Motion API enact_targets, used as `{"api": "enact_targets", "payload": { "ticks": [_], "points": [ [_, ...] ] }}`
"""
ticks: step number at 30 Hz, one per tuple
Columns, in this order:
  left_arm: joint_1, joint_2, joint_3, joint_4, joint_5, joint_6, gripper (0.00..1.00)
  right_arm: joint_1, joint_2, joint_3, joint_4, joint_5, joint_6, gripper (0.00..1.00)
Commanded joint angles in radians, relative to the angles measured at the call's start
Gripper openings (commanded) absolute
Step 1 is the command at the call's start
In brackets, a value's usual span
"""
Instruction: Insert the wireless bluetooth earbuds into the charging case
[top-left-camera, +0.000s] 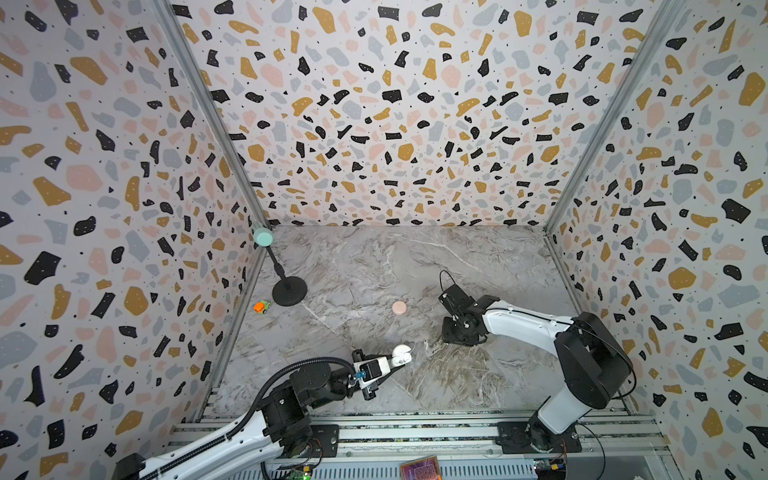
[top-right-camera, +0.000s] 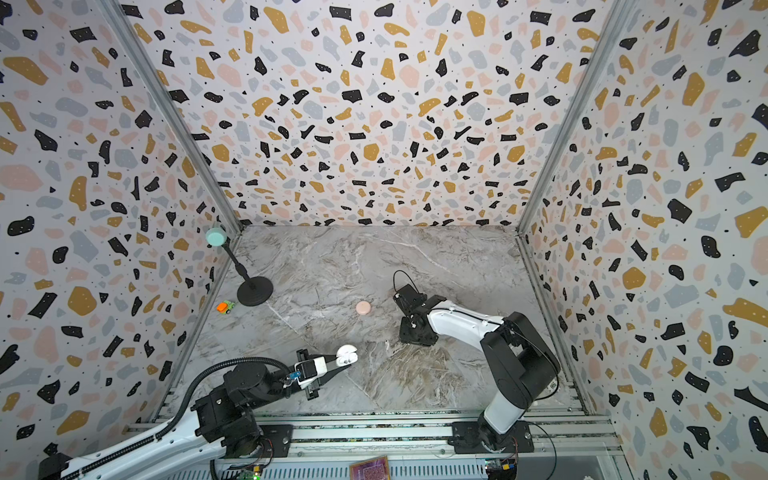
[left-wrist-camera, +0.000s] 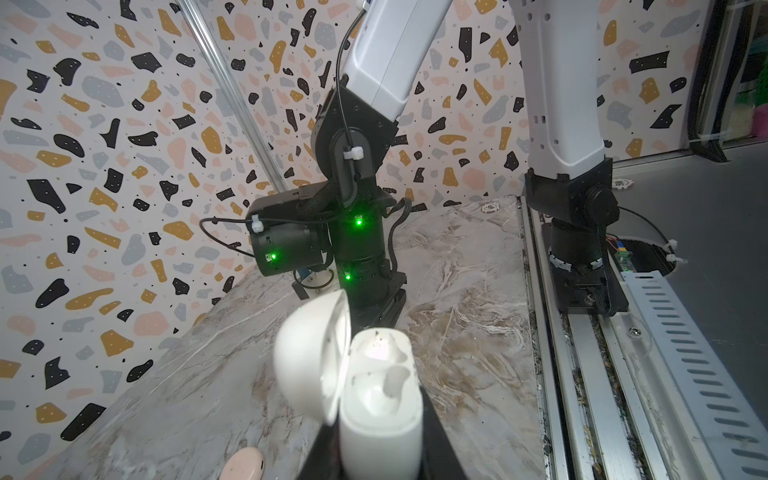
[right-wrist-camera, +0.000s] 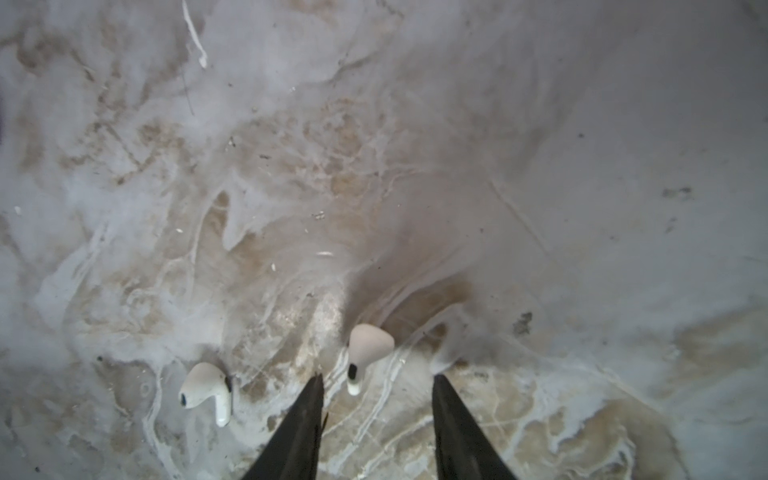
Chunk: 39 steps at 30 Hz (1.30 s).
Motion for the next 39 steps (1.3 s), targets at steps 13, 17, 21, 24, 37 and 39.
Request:
{"api": "enact_targets", "payload": {
  "ticks": [13, 17, 21, 24, 37, 39],
  "points": [
    [-0.006, 0.000, 0.003, 0.031, -0.003, 0.008, 0.00, -0.005, 0.030, 0.048, -0.011, 0.027, -0.030, 0.38],
    [-0.006, 0.000, 0.003, 0.032, -0.004, 0.010, 0.00, -0.003, 0.041, 0.055, -0.009, 0.025, -0.035, 0.35],
    [-0.006, 0.000, 0.003, 0.031, -0.005, 0.010, 0.00, -0.004, 0.049, 0.058, -0.008, 0.027, -0.036, 0.34],
    [-0.006, -0.001, 0.003, 0.031, -0.005, 0.010, 0.00, -0.004, 0.054, 0.059, -0.008, 0.029, -0.039, 0.33],
    [-0.006, -0.001, 0.003, 0.029, -0.004, 0.010, 0.00, -0.004, 0.065, 0.059, -0.003, 0.041, -0.047, 0.28],
    [-0.006, -0.001, 0.003, 0.029, -0.004, 0.009, 0.00, -0.004, 0.068, 0.058, -0.002, 0.040, -0.049, 0.27]
  ]
}}
